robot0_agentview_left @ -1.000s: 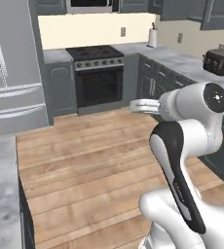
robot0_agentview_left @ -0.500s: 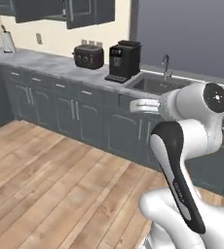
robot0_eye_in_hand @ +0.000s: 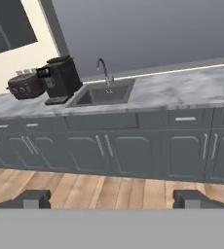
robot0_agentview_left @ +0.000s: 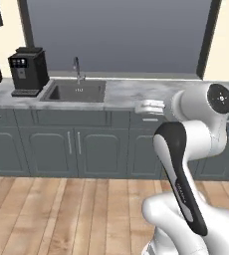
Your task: Open the cabinet directly in front. Then move the wine and the cup to the dining counter with the jar on it.
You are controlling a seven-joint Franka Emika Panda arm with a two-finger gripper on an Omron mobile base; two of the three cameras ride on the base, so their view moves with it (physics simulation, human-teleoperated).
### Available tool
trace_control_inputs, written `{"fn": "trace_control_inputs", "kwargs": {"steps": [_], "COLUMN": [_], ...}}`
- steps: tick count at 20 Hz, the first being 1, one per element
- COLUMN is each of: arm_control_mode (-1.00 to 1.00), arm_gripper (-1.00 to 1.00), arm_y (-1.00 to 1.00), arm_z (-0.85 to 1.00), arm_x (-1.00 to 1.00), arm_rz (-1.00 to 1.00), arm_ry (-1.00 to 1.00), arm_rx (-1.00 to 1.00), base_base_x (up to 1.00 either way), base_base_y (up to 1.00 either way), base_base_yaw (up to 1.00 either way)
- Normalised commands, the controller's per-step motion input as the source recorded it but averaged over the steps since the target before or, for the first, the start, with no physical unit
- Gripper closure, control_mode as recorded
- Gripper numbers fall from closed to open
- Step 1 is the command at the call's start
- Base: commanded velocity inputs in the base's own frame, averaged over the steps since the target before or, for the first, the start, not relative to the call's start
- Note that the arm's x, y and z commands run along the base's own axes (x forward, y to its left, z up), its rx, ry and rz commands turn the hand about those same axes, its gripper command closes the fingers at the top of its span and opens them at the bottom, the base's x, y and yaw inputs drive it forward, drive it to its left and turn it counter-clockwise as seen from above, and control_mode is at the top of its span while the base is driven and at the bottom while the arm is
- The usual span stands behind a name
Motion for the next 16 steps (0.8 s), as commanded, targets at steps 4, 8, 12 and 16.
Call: {"fn": "trace_control_inputs", "kwargs": {"steps": [4, 8, 12, 16], "arm_control_mode": [1.00, 1.00, 1.00, 1.00], "arm_gripper": [-1.00, -1.00, -1.00, -1.00], "arm_y": [0.00, 0.00, 0.00, 0.00], "arm_z": [0.00, 0.00, 0.00, 0.00], "arm_x": [0.00, 0.00, 0.00, 0.00], "arm_rz": [0.00, 0.00, 0.00, 0.00], "arm_ry": [0.00, 0.00, 0.00, 0.00], "arm_rx": [0.00, 0.00, 0.00, 0.00], "base_base_x": [0.30, 0.98, 1.00, 0.89], "base_base_y": [0.55, 1.00, 1.00, 1.00], "base_base_yaw": [0.00, -0.02, -0.03, -0.05]}}
